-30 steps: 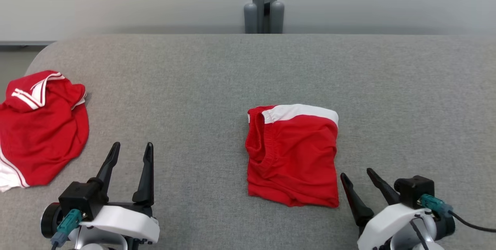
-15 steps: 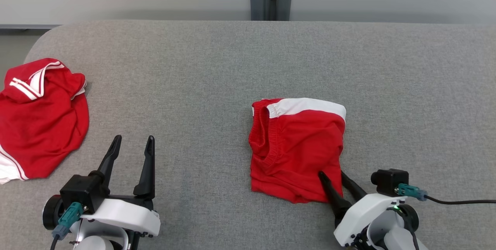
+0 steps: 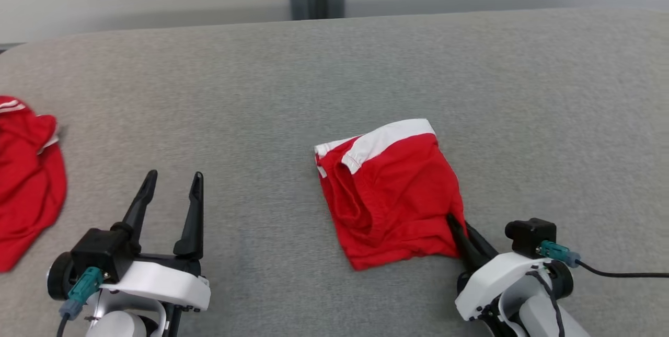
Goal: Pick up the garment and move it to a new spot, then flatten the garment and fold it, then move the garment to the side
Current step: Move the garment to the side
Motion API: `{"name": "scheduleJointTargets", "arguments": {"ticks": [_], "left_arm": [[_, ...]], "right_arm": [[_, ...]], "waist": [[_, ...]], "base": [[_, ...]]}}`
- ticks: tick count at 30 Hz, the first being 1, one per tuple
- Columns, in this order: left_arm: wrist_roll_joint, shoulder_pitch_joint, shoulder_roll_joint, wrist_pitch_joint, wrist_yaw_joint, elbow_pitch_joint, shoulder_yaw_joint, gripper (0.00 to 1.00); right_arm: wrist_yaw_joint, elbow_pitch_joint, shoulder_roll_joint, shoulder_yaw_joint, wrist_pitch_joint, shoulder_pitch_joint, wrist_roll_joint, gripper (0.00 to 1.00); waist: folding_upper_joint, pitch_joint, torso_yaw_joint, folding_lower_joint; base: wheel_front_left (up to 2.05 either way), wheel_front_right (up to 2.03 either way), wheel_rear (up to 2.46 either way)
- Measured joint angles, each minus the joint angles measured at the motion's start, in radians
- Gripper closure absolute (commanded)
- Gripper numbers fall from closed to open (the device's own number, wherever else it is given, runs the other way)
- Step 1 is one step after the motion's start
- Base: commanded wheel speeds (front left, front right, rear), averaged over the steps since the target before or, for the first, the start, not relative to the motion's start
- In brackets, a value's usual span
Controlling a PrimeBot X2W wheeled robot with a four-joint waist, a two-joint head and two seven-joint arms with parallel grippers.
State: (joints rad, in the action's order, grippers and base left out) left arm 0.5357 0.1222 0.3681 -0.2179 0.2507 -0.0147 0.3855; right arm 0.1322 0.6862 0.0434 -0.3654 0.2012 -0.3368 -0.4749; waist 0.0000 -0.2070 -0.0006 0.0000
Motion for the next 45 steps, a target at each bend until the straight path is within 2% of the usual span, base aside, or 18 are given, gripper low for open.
{"name": "scheduleJointTargets", "arguments": {"ticks": [2, 3, 8, 13, 17, 23, 30, 31, 32, 33, 42, 45], "left_arm": [[-0.002, 0.004, 0.011, 0.003, 0.000, 0.009, -0.004, 0.00], [-0.029, 0.035, 0.049, 0.035, 0.002, 0.066, 0.002, 0.00], [-0.052, 0.077, 0.073, 0.072, 0.000, 0.106, 0.014, 0.00], [-0.071, 0.116, 0.097, 0.113, -0.001, 0.139, 0.022, 0.00], [-0.080, 0.145, 0.121, 0.140, -0.009, 0.156, 0.027, 0.00], [-0.099, 0.180, 0.132, 0.170, -0.017, 0.177, 0.043, 0.00], [-0.104, 0.190, 0.141, 0.184, -0.020, 0.189, 0.051, 0.00], [-0.104, 0.190, 0.143, 0.187, -0.020, 0.190, 0.051, 0.00], [-0.104, 0.190, 0.143, 0.187, -0.020, 0.190, 0.051, 0.00], [-0.104, 0.191, 0.145, 0.187, -0.020, 0.190, 0.052, 0.00], [-0.098, 0.194, 0.135, 0.171, -0.020, 0.177, 0.054, 0.00], [-0.088, 0.188, 0.121, 0.154, -0.020, 0.159, 0.057, 0.00]], "right_arm": [[0.000, -0.008, 0.001, 0.030, 0.002, 0.005, 0.037, 1.00], [0.000, -0.051, 0.002, 0.159, -0.006, 0.032, 0.146, 1.00], [0.000, -0.062, 0.004, 0.243, -0.006, 0.007, 0.188, 1.00], [0.000, -0.011, 0.004, 0.312, 0.013, -0.104, 0.201, 1.00], [-0.001, 0.067, 0.013, 0.372, 0.040, -0.210, 0.207, 1.00], [-0.001, 0.170, 0.076, 0.505, 0.059, -0.323, 0.252, 1.00], [-0.001, 0.137, 0.075, 0.628, 0.061, -0.345, 0.373, 1.00], [-0.001, 0.134, 0.067, 0.638, 0.061, -0.345, 0.384, 0.91], [-0.001, 0.134, 0.067, 0.638, 0.061, -0.345, 0.384, 0.61], [-0.001, 0.131, 0.056, 0.645, 0.062, -0.344, 0.406, 0.01], [-0.001, 0.058, 0.034, 0.711, 0.063, -0.293, 0.458, 0.00], [-0.001, -0.006, 0.029, 0.718, 0.063, -0.264, 0.459, 0.00]], "waist": [[0.0000, -0.007, -0.030, 0.0000], [0.0000, -0.039, -0.160, 0.0000], [0.0000, -0.074, -0.255, 0.0000], [0.0000, -0.115, -0.335, 0.0000], [0.0000, -0.155, -0.380, 0.0000], [0.0000, -0.213, -0.410, 0.0000], [0.0000, -0.246, -0.404, 0.0000], [0.0000, -0.248, -0.402, 0.0000], [0.0000, -0.248, -0.402, 0.0000], [0.0000, -0.249, -0.398, 0.0000], [0.0000, -0.231, -0.377, 0.0000], [0.0000, -0.210, -0.369, 0.0000]], "base": [[0.00, 0.00, 0.00], [0.00, 0.00, 0.00], [0.00, 0.00, 0.00], [0.00, 0.00, 0.00], [0.00, 0.00, 0.00], [0.00, 0.00, 0.00], [0.00, 0.00, 0.00], [0.00, 0.00, 0.00], [0.00, 0.00, 0.00], [0.00, 0.00, 0.00], [0.00, 0.00, 0.00], [0.00, 0.00, 0.00]]}}
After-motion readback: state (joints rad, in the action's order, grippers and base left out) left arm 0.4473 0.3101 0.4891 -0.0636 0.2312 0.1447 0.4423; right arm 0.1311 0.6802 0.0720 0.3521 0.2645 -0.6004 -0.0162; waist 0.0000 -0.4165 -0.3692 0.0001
